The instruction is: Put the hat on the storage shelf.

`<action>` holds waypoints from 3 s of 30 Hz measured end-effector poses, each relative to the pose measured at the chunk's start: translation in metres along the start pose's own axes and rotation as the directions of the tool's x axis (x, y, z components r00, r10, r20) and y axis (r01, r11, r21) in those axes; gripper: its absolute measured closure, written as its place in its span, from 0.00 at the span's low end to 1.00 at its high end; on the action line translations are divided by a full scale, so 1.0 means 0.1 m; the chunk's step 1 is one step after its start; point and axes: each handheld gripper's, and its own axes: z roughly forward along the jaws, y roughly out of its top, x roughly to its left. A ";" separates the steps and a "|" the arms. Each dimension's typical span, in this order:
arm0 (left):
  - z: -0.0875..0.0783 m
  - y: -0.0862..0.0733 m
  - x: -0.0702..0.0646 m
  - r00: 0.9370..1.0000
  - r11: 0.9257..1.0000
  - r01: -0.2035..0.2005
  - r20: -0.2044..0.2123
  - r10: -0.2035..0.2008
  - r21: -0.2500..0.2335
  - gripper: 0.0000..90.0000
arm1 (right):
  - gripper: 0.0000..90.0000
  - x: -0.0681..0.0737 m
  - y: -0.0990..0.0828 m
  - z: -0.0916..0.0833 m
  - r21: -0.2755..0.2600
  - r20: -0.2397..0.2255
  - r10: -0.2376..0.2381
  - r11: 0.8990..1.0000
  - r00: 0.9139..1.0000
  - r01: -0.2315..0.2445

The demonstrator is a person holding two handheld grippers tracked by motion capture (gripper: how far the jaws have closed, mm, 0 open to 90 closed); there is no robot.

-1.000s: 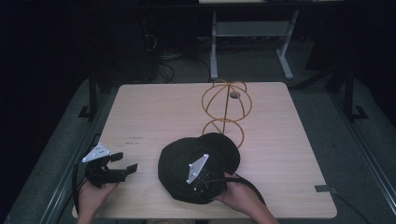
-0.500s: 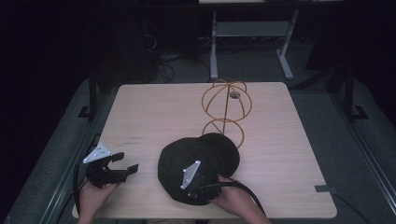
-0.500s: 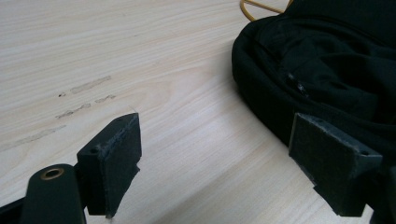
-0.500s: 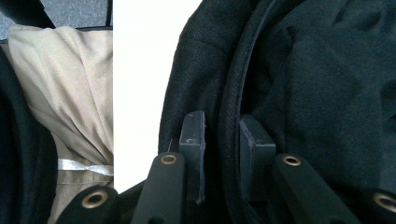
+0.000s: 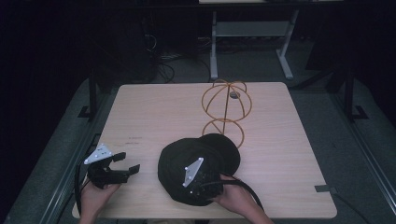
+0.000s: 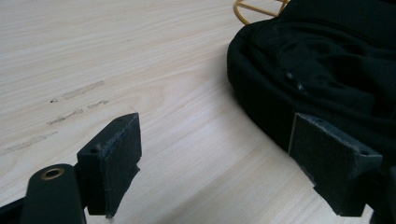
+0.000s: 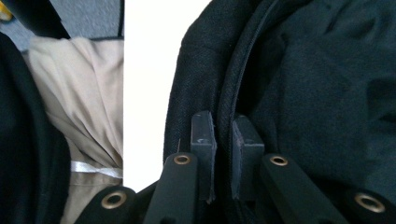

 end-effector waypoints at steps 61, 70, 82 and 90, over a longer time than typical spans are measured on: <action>0.28 0.45 -0.49 0.933 0.984 -0.096 0.330 0.141 -0.152 0.16 | 0.91 -0.56 0.52 -0.93 -0.331 -0.048 0.131 0.933 0.990 -0.140; 0.36 0.54 -0.45 0.921 0.981 -0.079 0.364 0.140 -0.178 0.39 | 0.91 -0.56 0.55 -0.92 -0.346 -0.092 0.120 0.927 0.988 -0.145; 0.31 0.60 -0.44 0.910 0.976 -0.091 0.381 0.163 -0.200 0.89 | 0.91 -0.54 0.61 -0.90 -0.350 -0.111 0.111 0.926 0.988 -0.143; 0.16 0.70 -0.42 0.916 0.970 -0.108 0.357 0.183 -0.220 0.93 | 0.90 -0.58 0.58 -0.95 -0.406 -0.128 0.124 0.899 0.984 -0.166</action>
